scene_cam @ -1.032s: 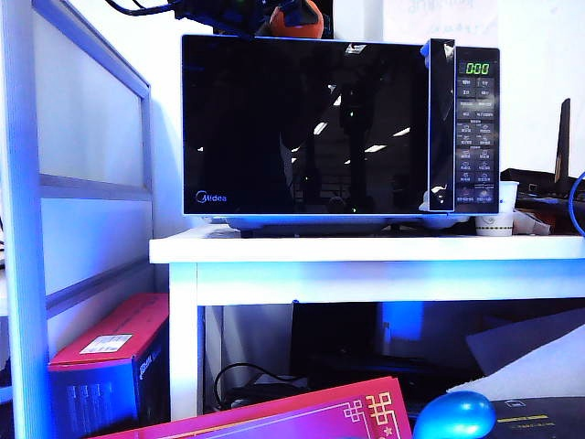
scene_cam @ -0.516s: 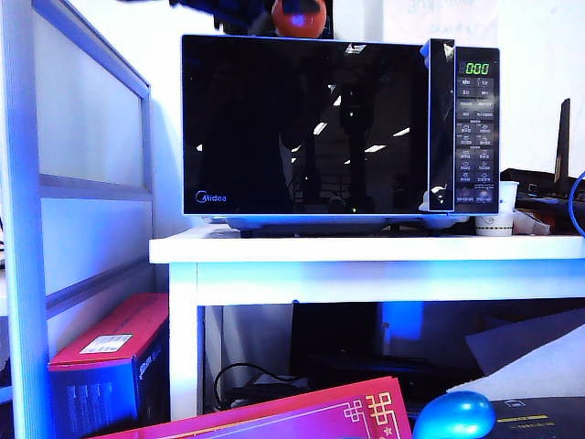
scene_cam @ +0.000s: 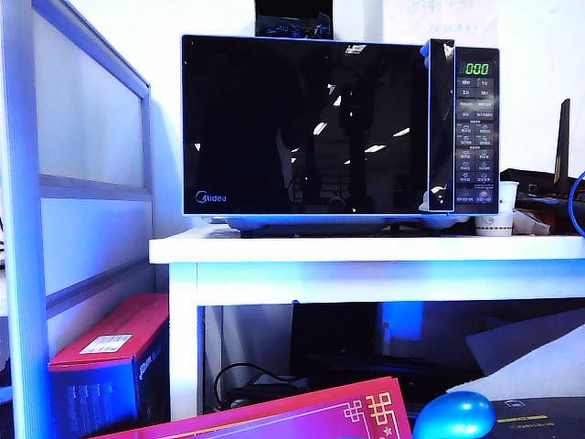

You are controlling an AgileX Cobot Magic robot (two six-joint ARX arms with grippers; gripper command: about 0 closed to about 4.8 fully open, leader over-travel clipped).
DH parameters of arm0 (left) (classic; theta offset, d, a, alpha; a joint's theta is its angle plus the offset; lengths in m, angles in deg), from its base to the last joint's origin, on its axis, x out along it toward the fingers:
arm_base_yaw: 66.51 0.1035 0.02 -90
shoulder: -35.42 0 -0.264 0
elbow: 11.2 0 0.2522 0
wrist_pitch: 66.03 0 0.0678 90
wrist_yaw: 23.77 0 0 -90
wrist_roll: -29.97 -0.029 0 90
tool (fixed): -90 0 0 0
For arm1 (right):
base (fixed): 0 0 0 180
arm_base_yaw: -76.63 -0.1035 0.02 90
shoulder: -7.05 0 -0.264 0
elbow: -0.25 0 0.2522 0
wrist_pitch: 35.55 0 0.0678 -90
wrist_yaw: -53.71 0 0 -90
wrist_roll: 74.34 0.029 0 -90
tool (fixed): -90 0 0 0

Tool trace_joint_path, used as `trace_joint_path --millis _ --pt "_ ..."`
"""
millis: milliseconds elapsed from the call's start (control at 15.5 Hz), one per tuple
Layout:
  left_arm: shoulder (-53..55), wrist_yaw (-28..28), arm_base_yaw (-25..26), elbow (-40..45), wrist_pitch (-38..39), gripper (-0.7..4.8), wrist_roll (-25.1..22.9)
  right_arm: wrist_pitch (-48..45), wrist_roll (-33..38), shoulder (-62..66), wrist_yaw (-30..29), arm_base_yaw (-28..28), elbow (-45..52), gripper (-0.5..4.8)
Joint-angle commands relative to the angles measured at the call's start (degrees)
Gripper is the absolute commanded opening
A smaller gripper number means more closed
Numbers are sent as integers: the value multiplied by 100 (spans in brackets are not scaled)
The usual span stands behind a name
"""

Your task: Open the microwave door, place the orange inside the microwave, then close the microwave door.

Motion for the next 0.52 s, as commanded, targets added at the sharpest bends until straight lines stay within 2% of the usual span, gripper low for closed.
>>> trace_joint_path --millis 64,193,258,322,451,516 --pt "-306 -966 -7 -26 -35 372 1410 -223 -1622 -35 -310 -9 -37 -1" --pt "-407 -1593 -9 -26 -50 372 2140 -227 -3755 -35 -658 -94 -37 13" --pt "-424 -1873 -9 -26 -50 372 2380 -251 -4522 -39 -634 -201 -37 27" --pt "-426 -2070 -9 -26 -48 372 2686 -470 -4940 -33 -688 -332 -37 27" --pt "-426 -2194 -7 -26 -37 372 2964 -942 -4708 -28 -1102 -544 -37 26" --pt "-426 -2273 -7 -26 -37 372 2977 -1237 -4374 -33 -1147 -654 -37 26"
